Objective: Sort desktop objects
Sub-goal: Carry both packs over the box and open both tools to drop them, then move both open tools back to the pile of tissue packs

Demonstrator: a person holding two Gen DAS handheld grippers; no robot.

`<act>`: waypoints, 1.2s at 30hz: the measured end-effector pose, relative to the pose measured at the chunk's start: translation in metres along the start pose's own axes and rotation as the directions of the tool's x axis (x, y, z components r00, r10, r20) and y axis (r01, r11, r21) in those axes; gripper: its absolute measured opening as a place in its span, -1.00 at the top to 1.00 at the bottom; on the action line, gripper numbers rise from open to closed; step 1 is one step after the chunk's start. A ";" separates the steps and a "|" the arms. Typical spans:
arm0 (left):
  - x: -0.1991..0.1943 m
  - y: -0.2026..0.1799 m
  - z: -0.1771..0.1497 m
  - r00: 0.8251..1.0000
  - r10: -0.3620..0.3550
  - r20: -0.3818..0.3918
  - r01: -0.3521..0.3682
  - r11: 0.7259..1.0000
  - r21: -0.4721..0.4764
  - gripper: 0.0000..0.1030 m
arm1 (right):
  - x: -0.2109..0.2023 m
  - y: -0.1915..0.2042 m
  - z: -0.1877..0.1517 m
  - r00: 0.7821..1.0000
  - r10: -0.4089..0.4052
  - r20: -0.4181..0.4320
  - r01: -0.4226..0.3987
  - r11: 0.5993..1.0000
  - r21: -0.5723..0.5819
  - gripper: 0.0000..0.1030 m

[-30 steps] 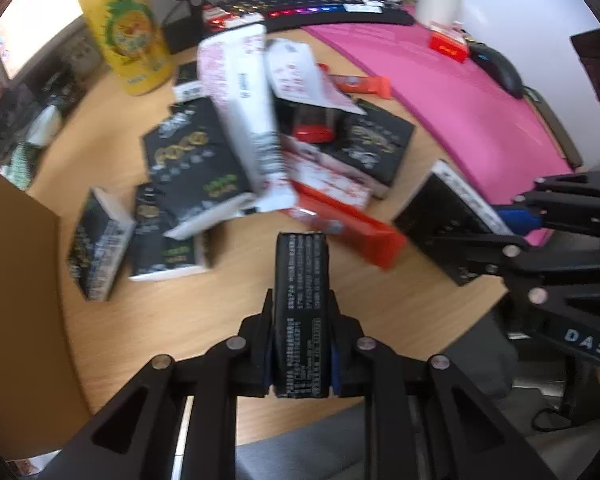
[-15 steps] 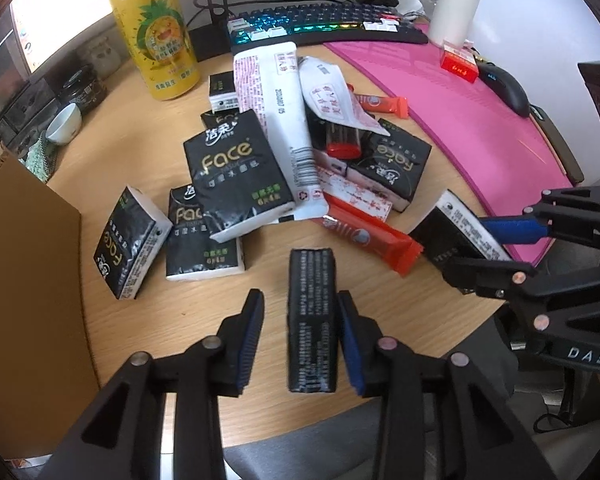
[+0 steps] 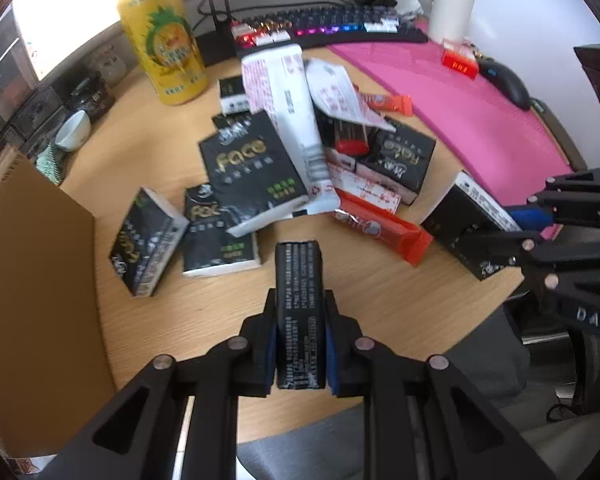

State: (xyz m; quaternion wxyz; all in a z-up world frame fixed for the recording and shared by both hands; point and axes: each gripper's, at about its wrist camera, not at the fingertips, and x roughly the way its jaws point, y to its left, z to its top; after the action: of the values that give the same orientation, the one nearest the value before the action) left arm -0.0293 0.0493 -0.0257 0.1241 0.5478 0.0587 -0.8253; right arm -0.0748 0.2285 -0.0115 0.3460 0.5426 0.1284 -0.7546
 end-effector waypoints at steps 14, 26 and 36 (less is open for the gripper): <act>-0.155 0.140 -0.027 0.942 0.227 0.247 -0.160 0.951 -0.263 0.62 | -0.056 0.150 0.116 0.961 0.268 0.075 -0.224 0.904 -0.365 0.61; -0.116 0.239 -0.060 0.950 0.289 0.121 -0.215 0.883 -0.417 0.62 | 0.003 0.269 0.168 0.955 0.296 -0.010 -0.267 0.848 -0.458 0.60; -0.112 0.236 -0.068 0.956 0.262 0.135 -0.186 0.892 -0.412 -0.09 | 0.010 0.257 0.176 0.971 0.240 0.015 -0.213 0.886 -0.412 0.44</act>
State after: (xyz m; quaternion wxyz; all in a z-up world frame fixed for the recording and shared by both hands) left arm 0.1362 -0.1463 0.0595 0.3316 0.4346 0.1479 -0.8242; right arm -0.0350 -0.0625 0.0927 0.5409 0.4450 0.2073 -0.6829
